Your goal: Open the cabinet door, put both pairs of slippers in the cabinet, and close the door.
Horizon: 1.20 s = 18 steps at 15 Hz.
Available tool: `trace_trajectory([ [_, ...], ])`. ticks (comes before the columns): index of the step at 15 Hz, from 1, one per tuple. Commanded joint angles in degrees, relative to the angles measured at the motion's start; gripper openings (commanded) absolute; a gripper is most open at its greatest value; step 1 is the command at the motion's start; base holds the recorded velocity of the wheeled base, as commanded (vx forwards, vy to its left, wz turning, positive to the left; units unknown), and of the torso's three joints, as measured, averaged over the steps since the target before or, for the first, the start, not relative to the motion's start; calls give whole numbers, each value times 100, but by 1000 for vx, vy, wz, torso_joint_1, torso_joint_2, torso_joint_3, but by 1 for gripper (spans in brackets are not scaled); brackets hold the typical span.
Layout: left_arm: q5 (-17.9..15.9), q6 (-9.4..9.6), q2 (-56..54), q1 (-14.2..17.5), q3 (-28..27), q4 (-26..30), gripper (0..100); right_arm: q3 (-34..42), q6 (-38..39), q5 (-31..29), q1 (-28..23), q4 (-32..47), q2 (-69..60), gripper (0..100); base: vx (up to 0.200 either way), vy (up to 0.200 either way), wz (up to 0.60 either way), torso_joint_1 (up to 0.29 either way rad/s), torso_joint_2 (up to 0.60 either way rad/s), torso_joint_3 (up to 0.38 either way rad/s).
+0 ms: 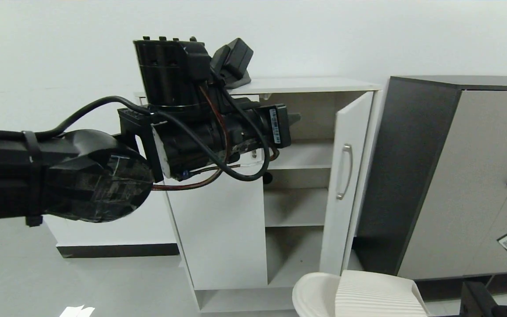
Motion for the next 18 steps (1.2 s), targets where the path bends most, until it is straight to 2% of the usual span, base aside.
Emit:
trace_trajectory([
  [1,108,1,-167,210,16,8,0,-1,-1,2,11,1,-35,0,0,0,0,0,0,0],
  [5,1084,10,-307,588,209,-1,0,-28,8,2,46,10,-62,0,0,0,0,0,0,0],
  [8,1242,27,-896,632,1009,-98,0,-168,87,-262,81,318,97,0,0,0,0,0,0,0],
  [10,1558,265,-1836,641,1958,-71,0,-520,658,-1686,195,748,325,0,0,0,0,0,0,0],
  [11,1760,352,-2214,781,2424,-63,0,-537,799,-2503,336,775,457,0,0,0,0,0,0,0],
  [12,2112,405,-2663,1221,2943,-63,0,-537,834,-3330,485,775,536,0,0,0,0,0,0,0],
  [13,2481,361,-3076,1519,3400,-124,0,-546,852,-3760,512,766,554,0,0,0,0,0,0,0],
  [14,2868,317,-3629,1766,3883,-71,0,-546,957,-3954,503,775,562,0,0,0,0,0,0,0],
  [15,3044,335,-4297,2223,4340,16,0,-537,1036,-4217,494,792,518,0,0,0,0,0,0,0],
  [16,3114,326,-4640,2601,4534,104,0,-529,1045,-4358,485,801,518,0,0,0,0,0,0,0],
  [17,3457,317,-5317,3225,5140,280,0,-476,1045,-4481,485,810,554,0,0,0,0,0,0,0],
  [18,3580,317,-5686,3444,5562,280,0,-485,1036,-4498,494,810,598,0,0,0,0,0,0,0],
])
